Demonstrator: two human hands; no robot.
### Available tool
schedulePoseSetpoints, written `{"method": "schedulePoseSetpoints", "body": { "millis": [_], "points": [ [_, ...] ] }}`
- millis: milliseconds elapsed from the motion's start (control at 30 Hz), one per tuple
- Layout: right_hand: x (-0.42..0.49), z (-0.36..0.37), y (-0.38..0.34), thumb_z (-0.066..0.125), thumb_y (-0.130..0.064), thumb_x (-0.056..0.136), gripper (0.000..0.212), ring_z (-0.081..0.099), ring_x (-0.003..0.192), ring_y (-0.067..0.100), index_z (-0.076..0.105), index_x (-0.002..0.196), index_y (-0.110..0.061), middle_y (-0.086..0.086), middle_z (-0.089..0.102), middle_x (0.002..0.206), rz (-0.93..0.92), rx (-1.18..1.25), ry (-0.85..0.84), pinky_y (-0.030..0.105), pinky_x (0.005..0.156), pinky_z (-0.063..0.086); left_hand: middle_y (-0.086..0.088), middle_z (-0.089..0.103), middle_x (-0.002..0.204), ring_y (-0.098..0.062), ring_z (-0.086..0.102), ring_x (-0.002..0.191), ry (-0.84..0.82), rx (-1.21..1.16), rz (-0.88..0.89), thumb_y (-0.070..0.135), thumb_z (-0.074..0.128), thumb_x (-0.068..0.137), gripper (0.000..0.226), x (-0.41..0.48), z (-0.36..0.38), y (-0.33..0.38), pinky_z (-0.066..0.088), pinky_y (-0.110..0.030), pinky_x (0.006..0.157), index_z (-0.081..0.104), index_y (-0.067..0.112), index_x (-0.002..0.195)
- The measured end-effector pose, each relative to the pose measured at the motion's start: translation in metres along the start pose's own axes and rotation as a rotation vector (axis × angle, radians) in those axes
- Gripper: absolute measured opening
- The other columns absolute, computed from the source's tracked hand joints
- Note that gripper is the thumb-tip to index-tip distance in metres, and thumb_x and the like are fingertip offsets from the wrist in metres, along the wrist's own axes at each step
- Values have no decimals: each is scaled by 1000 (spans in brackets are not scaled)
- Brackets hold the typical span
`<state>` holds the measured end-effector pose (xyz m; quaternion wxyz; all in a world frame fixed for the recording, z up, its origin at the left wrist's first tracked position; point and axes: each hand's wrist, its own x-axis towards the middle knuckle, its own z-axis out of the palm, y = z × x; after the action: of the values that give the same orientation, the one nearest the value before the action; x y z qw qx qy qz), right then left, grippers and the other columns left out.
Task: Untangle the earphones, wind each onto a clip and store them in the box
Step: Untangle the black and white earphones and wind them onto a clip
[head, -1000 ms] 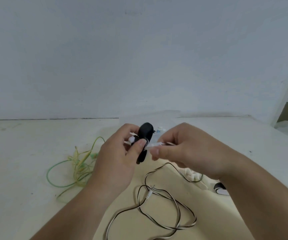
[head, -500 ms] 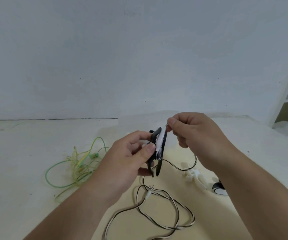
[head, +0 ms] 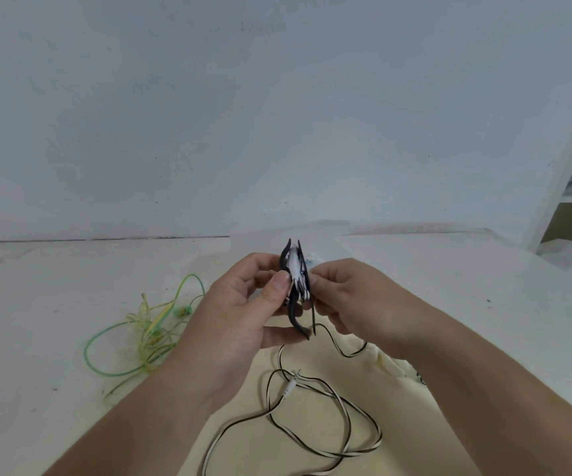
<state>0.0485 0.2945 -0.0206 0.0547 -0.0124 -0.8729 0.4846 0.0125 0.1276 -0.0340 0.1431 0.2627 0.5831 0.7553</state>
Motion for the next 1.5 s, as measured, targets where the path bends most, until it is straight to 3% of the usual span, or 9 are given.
{"method": "schedulePoseSetpoints", "body": {
  "millis": [233, 333, 533, 667, 767, 933, 1033, 1267, 1500],
  "points": [
    [-8, 0, -7, 44, -29, 106, 41, 22, 55, 15, 58, 71, -12, -7, 33, 56, -15, 62, -125, 35, 54, 17, -9, 69, 91, -17, 68, 75, -42, -33, 6, 26, 60, 82, 23, -1, 1, 1, 56, -33, 61, 68, 14, 100],
    [-9, 0, -8, 43, -29, 106, 42, 23, 50, 12, 54, 78, 0, -9, 33, 53, -13, 45, -159, 29, 51, 19, -13, 71, 99, -19, 68, 75, -34, -70, -15, 25, 57, 84, 27, 0, 0, 4, 56, -33, 60, 65, 10, 105],
    [-13, 9, -11, 43, -36, 105, 41, 37, 42, -1, 66, 81, -11, -15, 43, 53, -11, -83, -226, 16, 49, 29, -20, 69, 102, -27, 60, 78, 137, 30, -88, 31, 56, 95, 20, 5, -9, 5, 49, -29, 53, 64, 15, 105],
    [-17, 5, -15, 45, -27, 105, 36, 34, 43, 3, 70, 82, -16, -16, 43, 50, -6, -89, -314, 19, 49, 28, -11, 71, 90, -22, 65, 80, 211, -27, -101, 22, 53, 99, 14, 8, -10, 4, 58, -41, 73, 62, 13, 100],
    [-22, 2, -21, 48, -29, 104, 35, 32, 45, 5, 72, 82, -16, -14, 42, 52, -32, -124, -334, 18, 46, 28, -11, 72, 88, -22, 68, 75, 259, -26, -127, 18, 51, 102, 13, 10, -13, 4, 60, -40, 68, 60, 9, 99],
    [-27, -10, -30, 55, -32, 100, 34, 30, 52, 16, 72, 74, -19, -13, 39, 52, -88, -73, -271, 25, 49, 27, -12, 73, 95, -27, 71, 85, 267, 189, -96, 13, 52, 101, 12, 9, -17, 0, 61, -37, 64, 62, 8, 99],
    [-30, -17, -36, 60, -39, 91, 28, 36, 53, 13, 73, 74, -21, -14, 42, 52, -178, -57, -168, 24, 53, 31, -9, 71, 92, -26, 69, 72, 202, 384, -43, 12, 56, 99, 8, 7, -15, -1, 60, -35, 60, 63, 11, 95],
    [-22, -28, -27, 69, -16, 89, 17, 37, 47, 5, 71, 73, -12, -9, 47, 53, -232, -64, 243, 14, 48, 31, -17, 68, 96, -20, 58, 66, -102, 285, -97, 9, 52, 100, 14, -1, -6, 0, 56, -35, 64, 66, 10, 103],
    [-14, -24, -20, 66, -22, 94, 19, 37, 42, 2, 71, 75, -18, -17, 48, 47, -147, -51, 226, 11, 44, 29, -15, 72, 102, -19, 57, 65, -156, 168, -132, 10, 51, 100, 18, -3, -7, 6, 54, -33, 60, 67, 9, 108]
  ]
}}
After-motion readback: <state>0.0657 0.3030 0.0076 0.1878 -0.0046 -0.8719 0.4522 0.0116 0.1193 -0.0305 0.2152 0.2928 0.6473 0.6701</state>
